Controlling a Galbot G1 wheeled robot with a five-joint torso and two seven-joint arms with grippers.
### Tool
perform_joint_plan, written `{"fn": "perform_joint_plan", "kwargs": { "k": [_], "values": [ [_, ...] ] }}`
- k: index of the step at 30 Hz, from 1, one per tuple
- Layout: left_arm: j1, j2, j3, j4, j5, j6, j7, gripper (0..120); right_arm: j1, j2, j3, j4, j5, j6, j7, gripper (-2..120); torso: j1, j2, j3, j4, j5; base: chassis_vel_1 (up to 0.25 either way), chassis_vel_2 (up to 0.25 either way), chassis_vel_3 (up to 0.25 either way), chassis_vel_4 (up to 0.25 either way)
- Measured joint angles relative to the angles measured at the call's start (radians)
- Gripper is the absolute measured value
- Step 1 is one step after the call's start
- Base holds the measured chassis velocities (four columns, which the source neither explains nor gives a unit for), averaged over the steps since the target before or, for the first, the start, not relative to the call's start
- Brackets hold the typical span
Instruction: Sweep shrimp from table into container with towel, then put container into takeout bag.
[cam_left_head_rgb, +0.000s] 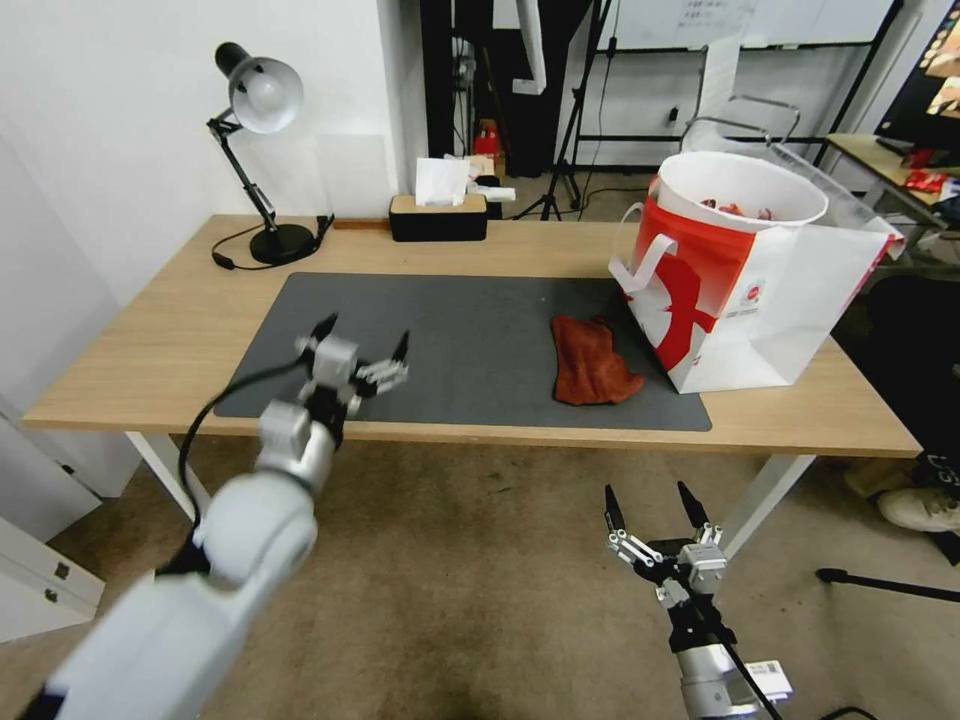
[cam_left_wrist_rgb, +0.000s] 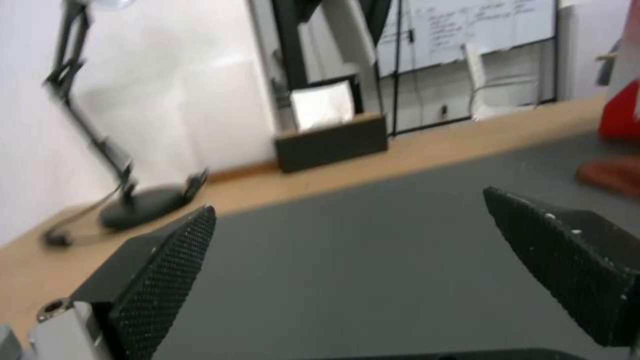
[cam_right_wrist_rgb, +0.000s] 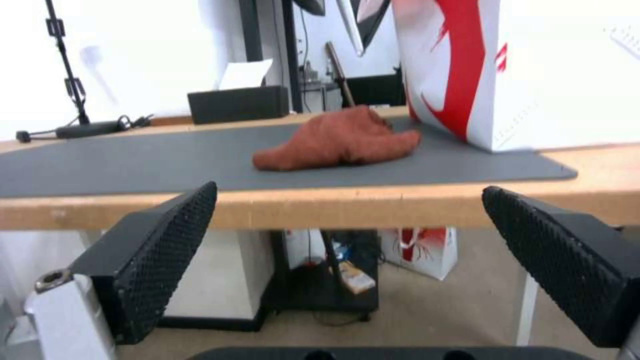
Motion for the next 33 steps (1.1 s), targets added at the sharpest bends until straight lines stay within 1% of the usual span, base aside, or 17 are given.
{"fn": "perform_joint_plan", "kwargs": {
  "k": [2, 3, 4, 5, 6, 7, 9, 10, 12, 13, 15, 16, 19, 27, 29, 33],
  "values": [
    [0.121, -0.043, -0.054, 0.009, 0.064, -0.073, 0.029, 100, 0.003, -0.001, 0.01, 0.007, 0.0, 0.01, -0.008, 100, 0.0, 0.0, 0.0, 0.0003, 0.0003, 0.0, 0.0, 0.0, 0.0],
    [0.121, -0.043, -0.054, 0.009, 0.064, -0.073, 0.029, 100, 0.003, -0.001, 0.01, 0.007, 0.0, 0.01, -0.008, 100, 0.0, 0.0, 0.0, 0.0003, 0.0003, 0.0, 0.0, 0.0, 0.0],
    [0.172, -0.062, -0.074, 0.021, 0.089, -0.104, 0.043, 100, 0.005, -0.001, 0.014, 0.009, 0.0, 0.015, -0.011, 100, 0.0, 0.0, 0.0, 0.0004, 0.0003, 0.0, 0.0, 0.0, 0.0],
    [0.2, -0.075, -0.085, 0.03, 0.1, -0.122, 0.053, 100, 0.006, -0.001, 0.016, 0.011, 0.0, 0.016, -0.013, 100, 0.0, 0.0, 0.0, 0.0004, 0.0001, 0.0, 0.0, 0.0, 0.0],
    [0.2, -0.075, -0.085, 0.03, 0.1, -0.122, 0.053, 100, 0.006, -0.001, 0.016, 0.011, 0.0, 0.016, -0.013, 100, 0.0, 0.0, 0.0, 0.0004, 0.0001, 0.0, 0.0, 0.0, 0.0],
    [0.234, -0.093, -0.096, 0.044, 0.108, -0.153, 0.068, 100, 0.006, 0.0, 0.018, 0.013, -0.002, 0.019, -0.015, 100, 0.0, 0.0, 0.0, 0.0004, 0.0002, 0.0, 0.0, 0.0, 0.0],
    [0.27, -0.121, -0.108, 0.067, 0.117, -0.2, 0.094, 100, 0.006, 0.002, 0.02, 0.016, -0.003, 0.021, -0.018, 100, 0.0, 0.0, 0.0, 0.0003, 0.0002, 0.0, 0.0, 0.0, 0.0],
    [0.27, -0.121, -0.108, 0.067, 0.117, -0.2, 0.094, 100, 0.006, 0.002, 0.02, 0.016, -0.003, 0.021, -0.018, 100, 0.0, 0.0, 0.0, 0.0003, 0.0002, 0.0, 0.0, 0.0, 0.0],
    [0.287, -0.157, -0.111, 0.086, 0.126, -0.248, 0.111, 100, 0.003, 0.002, 0.024, 0.022, -0.005, 0.021, -0.025, 100, 0.0, 0.0, 0.0, 0.0001, 0.0001, 0.0, 0.0, 0.0, 0.0],
    [0.287, -0.157, -0.111, 0.086, 0.126, -0.248, 0.111, 100, 0.003, 0.002, 0.024, 0.022, -0.005, 0.021, -0.025, 100, 0.0, 0.0, 0.0, 0.0001, 0.0001, 0.0, 0.0, 0.0, 0.0],
    [0.288, -0.193, -0.108, 0.092, 0.147, -0.289, 0.122, 100, -0.001, 0.001, 0.034, 0.032, -0.006, 0.017, -0.036, 100, 0.0, 0.0, 0.0, 0.0, 0.0003, 0.0, 0.0, 0.0, 0.0],
    [0.288, -0.193, -0.108, 0.092, 0.147, -0.289, 0.122, 100, -0.001, 0.001, 0.034, 0.032, -0.006, 0.017, -0.036, 100, 0.0, 0.0, 0.0, 0.0, 0.0003, 0.0, 0.0, 0.0, 0.0],
    [0.287, -0.213, -0.093, 0.091, 0.157, -0.303, 0.126, 100, -0.004, 0.001, 0.036, 0.036, -0.005, 0.005, -0.033, 100, 0.0, 0.0, 0.0, 0.0, 0.0002, 0.0, 0.0, 0.0, 0.0],
    [0.286, -0.22, -0.09, 0.09, 0.155, -0.315, 0.136, 100, -0.01, 0.0, 0.037, 0.037, -0.014, -0.019, -0.016, 100, 0.0, 0.0, 0.0, 0.0001, 0.0002, 0.0, 0.0, 0.0, 0.0],
    [0.29, -0.222, -0.093, 0.09, 0.146, -0.322, 0.152, 100, -0.01, -0.001, 0.037, 0.044, -0.02, -0.022, -0.01, 100, 0.0, 0.0, 0.0, 0.0002, 0.0001, 0.0, 0.0, 0.0, 0.0],
    [0.291, -0.223, -0.095, 0.09, 0.14, -0.324, 0.158, 100, -0.01, -0.001, 0.036, 0.046, -0.022, -0.023, -0.007, 100, 0.0, 0.0, 0.0, 0.0002, 0.0001, 0.0, 0.0, 0.0, 0.0]
  ]
}}
